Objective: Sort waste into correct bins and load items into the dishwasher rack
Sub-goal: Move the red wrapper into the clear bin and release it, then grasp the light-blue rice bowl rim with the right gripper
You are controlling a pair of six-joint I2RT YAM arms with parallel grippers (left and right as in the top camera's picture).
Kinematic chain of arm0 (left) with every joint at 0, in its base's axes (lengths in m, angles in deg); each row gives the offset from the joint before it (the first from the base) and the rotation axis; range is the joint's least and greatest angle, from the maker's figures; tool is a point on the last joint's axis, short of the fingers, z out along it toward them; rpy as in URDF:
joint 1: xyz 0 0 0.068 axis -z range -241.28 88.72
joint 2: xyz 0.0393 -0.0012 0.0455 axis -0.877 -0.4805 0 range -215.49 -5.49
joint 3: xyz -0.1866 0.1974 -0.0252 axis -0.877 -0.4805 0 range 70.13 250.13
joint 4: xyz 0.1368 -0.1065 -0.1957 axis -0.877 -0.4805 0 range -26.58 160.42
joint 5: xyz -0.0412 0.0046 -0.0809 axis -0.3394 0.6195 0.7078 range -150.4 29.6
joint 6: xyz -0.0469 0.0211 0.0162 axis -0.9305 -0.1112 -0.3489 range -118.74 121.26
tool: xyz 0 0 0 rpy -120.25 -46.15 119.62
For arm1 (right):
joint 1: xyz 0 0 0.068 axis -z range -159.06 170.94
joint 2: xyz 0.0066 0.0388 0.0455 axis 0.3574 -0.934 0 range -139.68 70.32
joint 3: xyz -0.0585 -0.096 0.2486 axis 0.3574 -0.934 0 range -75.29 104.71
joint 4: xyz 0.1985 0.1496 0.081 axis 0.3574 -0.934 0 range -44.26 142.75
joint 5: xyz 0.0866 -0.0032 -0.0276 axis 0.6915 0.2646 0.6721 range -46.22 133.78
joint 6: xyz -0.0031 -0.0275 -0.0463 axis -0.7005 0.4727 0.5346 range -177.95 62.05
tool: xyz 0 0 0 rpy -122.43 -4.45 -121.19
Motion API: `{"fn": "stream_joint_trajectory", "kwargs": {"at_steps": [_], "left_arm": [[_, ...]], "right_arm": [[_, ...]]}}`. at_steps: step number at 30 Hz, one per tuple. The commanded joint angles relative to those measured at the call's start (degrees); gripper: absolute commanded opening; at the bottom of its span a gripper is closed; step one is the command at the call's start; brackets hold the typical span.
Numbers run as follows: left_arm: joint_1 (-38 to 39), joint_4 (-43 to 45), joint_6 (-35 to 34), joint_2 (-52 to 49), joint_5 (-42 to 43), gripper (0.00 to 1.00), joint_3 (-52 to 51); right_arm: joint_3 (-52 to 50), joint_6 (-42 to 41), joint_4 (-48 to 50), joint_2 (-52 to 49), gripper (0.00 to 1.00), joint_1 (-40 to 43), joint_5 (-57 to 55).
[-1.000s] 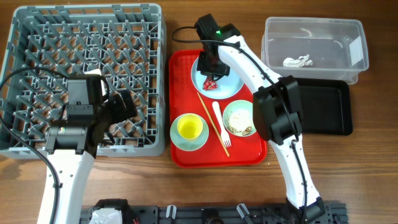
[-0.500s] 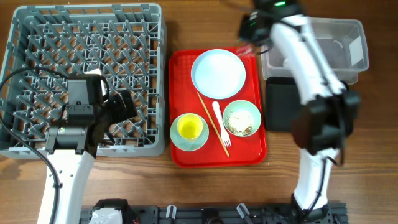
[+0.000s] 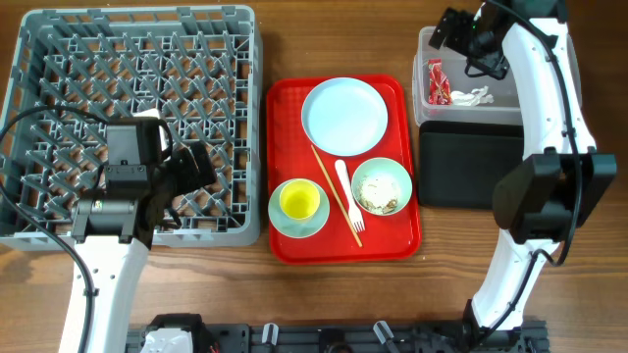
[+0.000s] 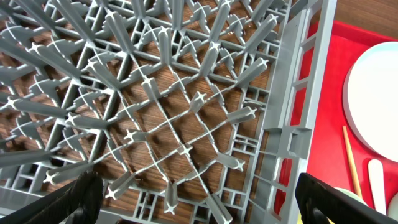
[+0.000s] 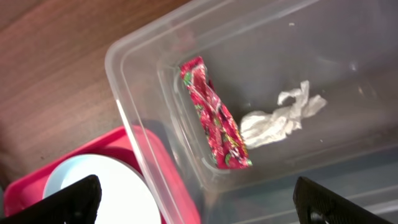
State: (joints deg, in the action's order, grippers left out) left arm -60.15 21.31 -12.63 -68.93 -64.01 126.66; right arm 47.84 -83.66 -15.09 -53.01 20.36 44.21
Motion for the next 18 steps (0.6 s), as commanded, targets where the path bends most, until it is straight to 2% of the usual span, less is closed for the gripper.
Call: {"fn": "stream_joint_trajectory", "kwargs": {"at_steps": [1, 8, 18], "left_arm": [[0.1, 0.1, -0.5, -0.1, -0.7, 1.0, 0.9], [0.1, 0.1, -0.5, -0.1, -0.7, 1.0, 0.9], [0.1, -0.1, -0.5, -0.1, -0.7, 1.0, 0.9]], "right_arm": [[-0.2, 6.1, -7.0, 6.0, 1.0, 0.6, 2.8], [-0.2, 13.7, -18.4, 10.3, 0.99, 0.0, 8.9], [-2.8, 14.0, -22.9, 18.4, 1.0, -3.5, 8.6]]}}
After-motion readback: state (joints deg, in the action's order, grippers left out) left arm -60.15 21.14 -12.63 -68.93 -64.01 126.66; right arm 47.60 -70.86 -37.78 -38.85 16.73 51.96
